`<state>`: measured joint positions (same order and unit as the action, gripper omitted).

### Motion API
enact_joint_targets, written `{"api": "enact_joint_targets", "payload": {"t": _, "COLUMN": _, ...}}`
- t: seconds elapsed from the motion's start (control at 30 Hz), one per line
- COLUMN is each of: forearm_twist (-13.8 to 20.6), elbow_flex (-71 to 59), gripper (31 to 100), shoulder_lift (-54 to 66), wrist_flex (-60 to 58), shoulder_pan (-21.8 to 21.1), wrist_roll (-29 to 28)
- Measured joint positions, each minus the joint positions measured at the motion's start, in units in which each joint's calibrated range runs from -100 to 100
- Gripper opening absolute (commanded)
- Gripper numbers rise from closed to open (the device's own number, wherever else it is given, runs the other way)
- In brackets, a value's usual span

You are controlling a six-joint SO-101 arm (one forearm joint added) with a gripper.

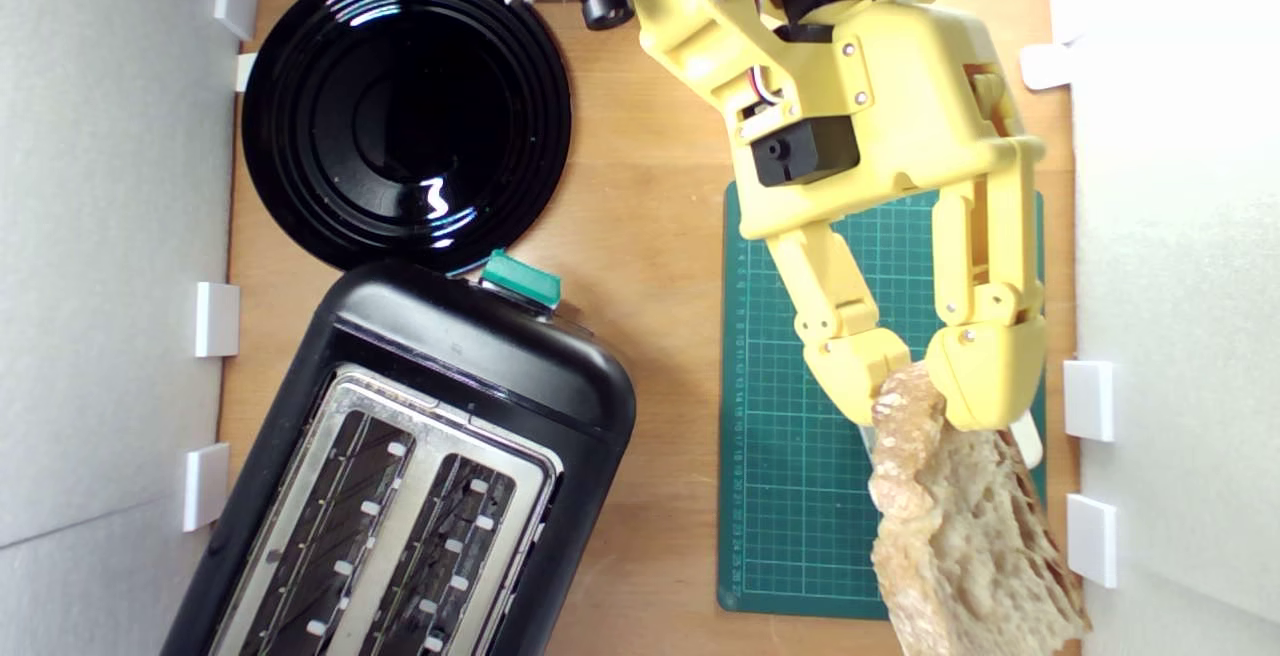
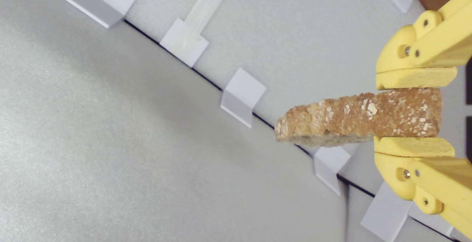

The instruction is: Pick bread and place in toaster

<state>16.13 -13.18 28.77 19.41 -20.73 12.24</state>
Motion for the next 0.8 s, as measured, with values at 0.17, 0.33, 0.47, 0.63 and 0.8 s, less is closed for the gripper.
{"api": "enact_joint_targets", "payload": {"t": 0.17, "forearm_twist": 0.0, "elbow_flex": 7.95, "gripper": 56.7, "shoulder_lift": 0.08, "wrist_flex": 9.58, "shoulder_pan": -0.27, "wrist_roll": 4.61}}
{"api": "enact_joint_targets", "payload": {"t": 0.33, "forearm_twist": 0.0, "elbow_flex": 15.16, "gripper": 56.7, "shoulder_lift": 0.08, "wrist_flex": 19.75, "shoulder_pan": 0.0, "wrist_roll": 10.76}}
{"api": "enact_joint_targets", "payload": {"t": 0.47, "forearm_twist": 0.0, "elbow_flex": 20.8, "gripper": 56.7, "shoulder_lift": 0.08, "wrist_flex": 28.56, "shoulder_pan": -0.18, "wrist_roll": 15.78}}
{"api": "enact_joint_targets", "payload": {"t": 0.63, "forearm_twist": 0.0, "elbow_flex": 23.58, "gripper": 56.7, "shoulder_lift": -0.59, "wrist_flex": 33.64, "shoulder_pan": 3.11, "wrist_roll": 19.77}}
{"api": "enact_joint_targets", "payload": {"t": 0.8, "forearm_twist": 0.0, "elbow_flex": 23.67, "gripper": 56.7, "shoulder_lift": -0.59, "wrist_flex": 33.81, "shoulder_pan": 7.6, "wrist_roll": 23.44}}
